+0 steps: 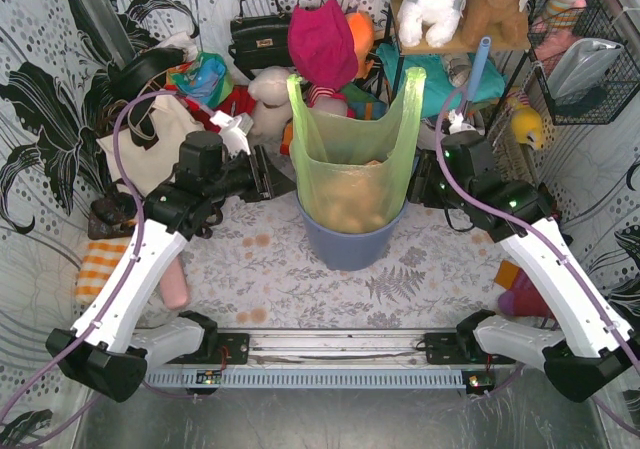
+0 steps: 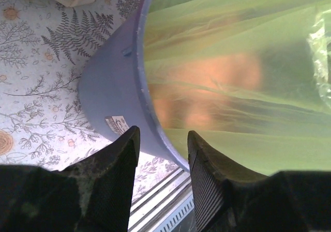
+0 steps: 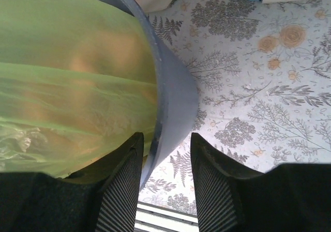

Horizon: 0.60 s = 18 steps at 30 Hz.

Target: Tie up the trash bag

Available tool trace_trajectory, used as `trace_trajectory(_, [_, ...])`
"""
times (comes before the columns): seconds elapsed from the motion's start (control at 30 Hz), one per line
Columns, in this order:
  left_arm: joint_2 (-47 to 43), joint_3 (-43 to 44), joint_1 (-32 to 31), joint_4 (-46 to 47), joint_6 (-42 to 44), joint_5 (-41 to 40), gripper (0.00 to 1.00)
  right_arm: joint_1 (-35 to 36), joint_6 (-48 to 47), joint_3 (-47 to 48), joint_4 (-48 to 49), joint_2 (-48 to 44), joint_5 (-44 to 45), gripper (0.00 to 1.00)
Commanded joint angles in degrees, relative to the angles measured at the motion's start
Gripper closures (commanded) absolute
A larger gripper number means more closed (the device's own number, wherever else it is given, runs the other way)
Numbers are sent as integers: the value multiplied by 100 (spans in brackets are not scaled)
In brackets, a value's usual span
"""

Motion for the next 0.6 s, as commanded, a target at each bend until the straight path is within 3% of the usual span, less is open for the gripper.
trace_trajectory(0.0, [52, -48, -110, 462, -102, 88, 51, -61, 54, -57, 398, 48, -246, 60])
trace_trajectory(0.37, [167, -210, -163, 359, 65, -40, 61, -104, 60, -192, 461, 91, -381, 76])
trace_trajectory(0.57, [147, -204, -159, 391, 90, -56, 72, -105, 160, -310, 597, 56, -435, 88])
